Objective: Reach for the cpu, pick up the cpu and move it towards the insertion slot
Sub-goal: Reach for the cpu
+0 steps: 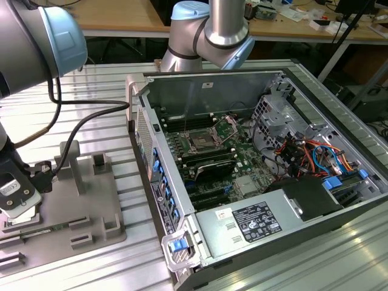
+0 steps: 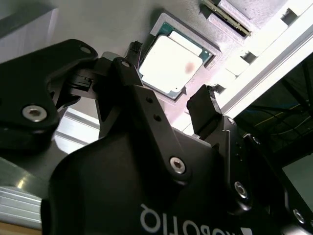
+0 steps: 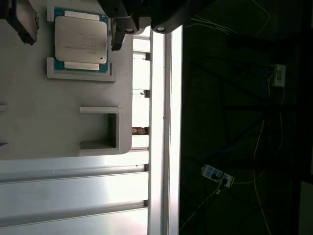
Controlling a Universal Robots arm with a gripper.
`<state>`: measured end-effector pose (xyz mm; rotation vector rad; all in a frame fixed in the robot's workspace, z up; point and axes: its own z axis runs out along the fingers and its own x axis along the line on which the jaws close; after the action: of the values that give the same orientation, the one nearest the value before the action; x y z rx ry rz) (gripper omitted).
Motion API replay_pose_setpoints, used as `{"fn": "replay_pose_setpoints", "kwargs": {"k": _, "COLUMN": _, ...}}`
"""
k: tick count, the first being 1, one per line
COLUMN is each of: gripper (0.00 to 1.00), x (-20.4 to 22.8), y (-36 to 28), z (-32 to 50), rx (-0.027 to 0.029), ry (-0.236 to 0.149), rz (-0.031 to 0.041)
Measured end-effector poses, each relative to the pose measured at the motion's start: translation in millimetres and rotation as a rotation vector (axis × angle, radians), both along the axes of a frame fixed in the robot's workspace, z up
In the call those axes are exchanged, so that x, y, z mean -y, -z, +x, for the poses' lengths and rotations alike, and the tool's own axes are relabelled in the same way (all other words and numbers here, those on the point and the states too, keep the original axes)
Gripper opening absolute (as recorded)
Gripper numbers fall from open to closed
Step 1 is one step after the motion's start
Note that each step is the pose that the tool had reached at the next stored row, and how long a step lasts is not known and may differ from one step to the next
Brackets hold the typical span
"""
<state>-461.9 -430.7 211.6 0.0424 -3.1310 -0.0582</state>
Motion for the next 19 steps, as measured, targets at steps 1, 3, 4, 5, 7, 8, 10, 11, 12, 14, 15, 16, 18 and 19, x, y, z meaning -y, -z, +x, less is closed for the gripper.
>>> {"fn": "replay_pose_setpoints", "kwargs": {"k": 1, "gripper": 0.66, "x": -0.1, "y": 0.7, "z": -0.7, "rx": 0.0002, "ry": 0.000, "rz": 0.0001}}
{"fn": "replay_pose_setpoints", "kwargs": {"k": 3, "gripper": 0.66, "x": -0.3, "y": 1.3, "z": -0.8, "rx": 0.0000, "ry": 0.000, "rz": -0.0018}}
{"fn": "replay_pose_setpoints", "kwargs": {"k": 4, "gripper": 0.66, "x": -0.3, "y": 1.3, "z": -0.8, "rx": 0.0000, "ry": 0.000, "rz": -0.0020}}
{"fn": "replay_pose_setpoints", "kwargs": {"k": 5, "gripper": 0.66, "x": -0.3, "y": 1.3, "z": -0.8, "rx": 0.0001, "ry": 0.000, "rz": -0.0020}}
{"fn": "replay_pose_setpoints", "kwargs": {"k": 7, "gripper": 0.67, "x": -0.3, "y": 1.6, "z": -0.7, "rx": 0.0002, "ry": 0.000, "rz": -0.0019}}
{"fn": "replay_pose_setpoints", "kwargs": {"k": 8, "gripper": 0.67, "x": -0.3, "y": 2.4, "z": -0.7, "rx": 0.0007, "ry": 0.000, "rz": -0.0017}}
{"fn": "replay_pose_setpoints", "kwargs": {"k": 10, "gripper": 0.74, "x": -1.2, "y": 6.0, "z": -0.8, "rx": 0.0003, "ry": -0.007, "rz": -0.0019}}
{"fn": "replay_pose_setpoints", "kwargs": {"k": 11, "gripper": 0.74, "x": -2.9, "y": 9.2, "z": -0.7, "rx": 0.0002, "ry": -0.012, "rz": -0.0019}}
{"fn": "replay_pose_setpoints", "kwargs": {"k": 12, "gripper": 0.74, "x": -3.7, "y": 10.6, "z": -0.9, "rx": 0.0001, "ry": -0.012, "rz": -0.0019}}
{"fn": "replay_pose_setpoints", "kwargs": {"k": 14, "gripper": 0.74, "x": -3.8, "y": 14.1, "z": -2.2, "rx": 0.0001, "ry": -0.012, "rz": -0.0019}}
{"fn": "replay_pose_setpoints", "kwargs": {"k": 15, "gripper": 0.74, "x": -3.7, "y": 15.6, "z": -2.4, "rx": 0.0002, "ry": -0.010, "rz": -0.0019}}
{"fn": "replay_pose_setpoints", "kwargs": {"k": 16, "gripper": 0.74, "x": -3.7, "y": 18.1, "z": -2.4, "rx": 0.0002, "ry": 0.004, "rz": -0.0020}}
{"fn": "replay_pose_setpoints", "kwargs": {"k": 18, "gripper": 0.74, "x": -3.8, "y": 20.7, "z": -2.8, "rx": 0.0000, "ry": 0.026, "rz": -0.0021}}
{"fn": "replay_pose_setpoints", "kwargs": {"k": 19, "gripper": 0.74, "x": -3.4, "y": 21.6, "z": -3.1, "rx": 0.0002, "ry": 0.026, "rz": -0.0020}}
